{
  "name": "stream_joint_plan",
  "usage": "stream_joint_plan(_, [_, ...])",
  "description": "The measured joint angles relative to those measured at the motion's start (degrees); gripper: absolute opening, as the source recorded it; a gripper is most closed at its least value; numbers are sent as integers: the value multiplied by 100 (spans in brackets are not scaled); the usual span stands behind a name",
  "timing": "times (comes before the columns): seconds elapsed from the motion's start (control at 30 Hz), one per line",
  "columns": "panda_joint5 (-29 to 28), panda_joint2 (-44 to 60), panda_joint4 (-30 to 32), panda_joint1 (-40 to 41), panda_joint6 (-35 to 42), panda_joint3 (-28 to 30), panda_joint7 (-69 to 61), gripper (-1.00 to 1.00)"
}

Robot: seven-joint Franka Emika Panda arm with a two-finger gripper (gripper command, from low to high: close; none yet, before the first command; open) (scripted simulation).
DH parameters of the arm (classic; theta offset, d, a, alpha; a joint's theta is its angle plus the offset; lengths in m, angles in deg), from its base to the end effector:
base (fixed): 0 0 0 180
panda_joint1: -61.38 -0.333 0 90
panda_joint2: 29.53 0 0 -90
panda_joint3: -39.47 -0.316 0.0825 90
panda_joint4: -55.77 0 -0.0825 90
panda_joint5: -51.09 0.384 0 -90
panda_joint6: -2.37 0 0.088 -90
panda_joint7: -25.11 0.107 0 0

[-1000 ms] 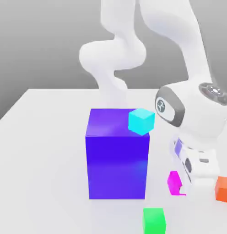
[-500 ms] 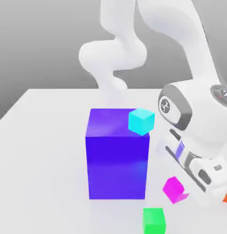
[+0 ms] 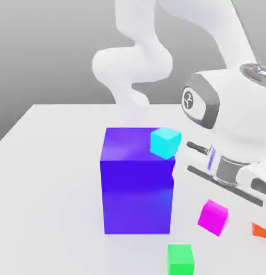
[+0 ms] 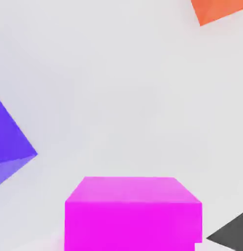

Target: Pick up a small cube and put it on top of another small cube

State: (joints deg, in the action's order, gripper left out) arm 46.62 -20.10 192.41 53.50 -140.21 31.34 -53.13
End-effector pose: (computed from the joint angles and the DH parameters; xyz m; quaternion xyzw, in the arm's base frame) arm 0.4777 0.1386 0.2473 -0.6570 -0.7533 0.0308 0.0056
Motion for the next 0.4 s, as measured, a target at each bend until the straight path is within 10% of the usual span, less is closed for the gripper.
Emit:
stream_joint_plan(0.27, [40,649,245,223,-1235,223,-422,-100])
stream_joint_plan(0.3, [10,797,238,213,-1368,245,-401,100])
stream_joint_plan(0.4, [10,797,238,212,-1367,245,-401,100])
